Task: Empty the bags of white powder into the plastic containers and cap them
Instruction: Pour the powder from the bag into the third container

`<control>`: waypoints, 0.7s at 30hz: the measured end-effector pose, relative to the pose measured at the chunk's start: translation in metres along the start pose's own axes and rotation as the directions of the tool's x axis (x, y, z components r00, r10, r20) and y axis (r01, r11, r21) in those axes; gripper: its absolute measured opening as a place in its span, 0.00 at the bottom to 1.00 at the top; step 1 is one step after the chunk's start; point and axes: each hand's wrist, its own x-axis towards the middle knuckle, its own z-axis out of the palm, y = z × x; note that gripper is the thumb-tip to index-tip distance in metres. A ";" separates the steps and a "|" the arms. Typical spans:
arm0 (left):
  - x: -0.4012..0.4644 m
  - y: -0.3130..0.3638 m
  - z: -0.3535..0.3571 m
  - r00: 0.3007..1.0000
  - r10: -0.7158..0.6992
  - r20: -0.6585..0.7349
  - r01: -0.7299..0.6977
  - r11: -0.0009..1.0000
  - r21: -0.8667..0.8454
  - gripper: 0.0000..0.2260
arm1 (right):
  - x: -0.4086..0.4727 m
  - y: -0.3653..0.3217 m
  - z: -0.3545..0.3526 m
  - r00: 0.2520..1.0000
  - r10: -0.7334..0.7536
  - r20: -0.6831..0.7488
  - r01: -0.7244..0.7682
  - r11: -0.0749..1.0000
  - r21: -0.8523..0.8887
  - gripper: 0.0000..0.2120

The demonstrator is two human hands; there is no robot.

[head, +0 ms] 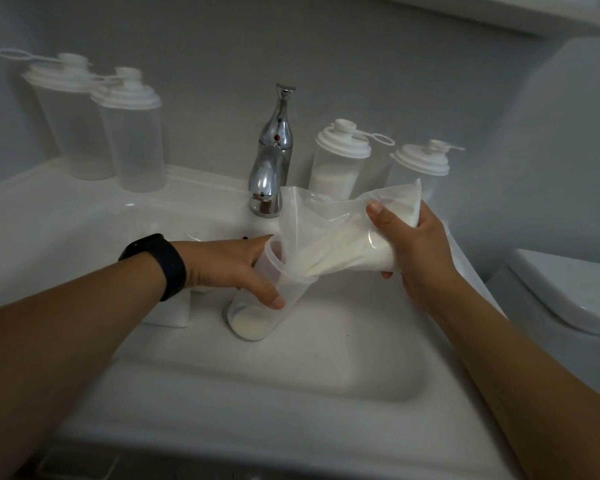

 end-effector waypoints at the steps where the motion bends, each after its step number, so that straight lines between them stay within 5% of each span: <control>1: 0.000 -0.001 0.000 1.000 -0.003 -0.001 0.003 1.000 0.003 0.41 | 0.000 0.000 0.000 1.000 0.001 0.001 -0.001 1.000 -0.002 0.22; 21: 0.008 -0.012 -0.001 1.000 0.006 0.011 -0.006 1.000 0.001 0.40 | 0.000 -0.002 0.001 1.000 -0.010 -0.009 0.009 1.000 -0.026 0.22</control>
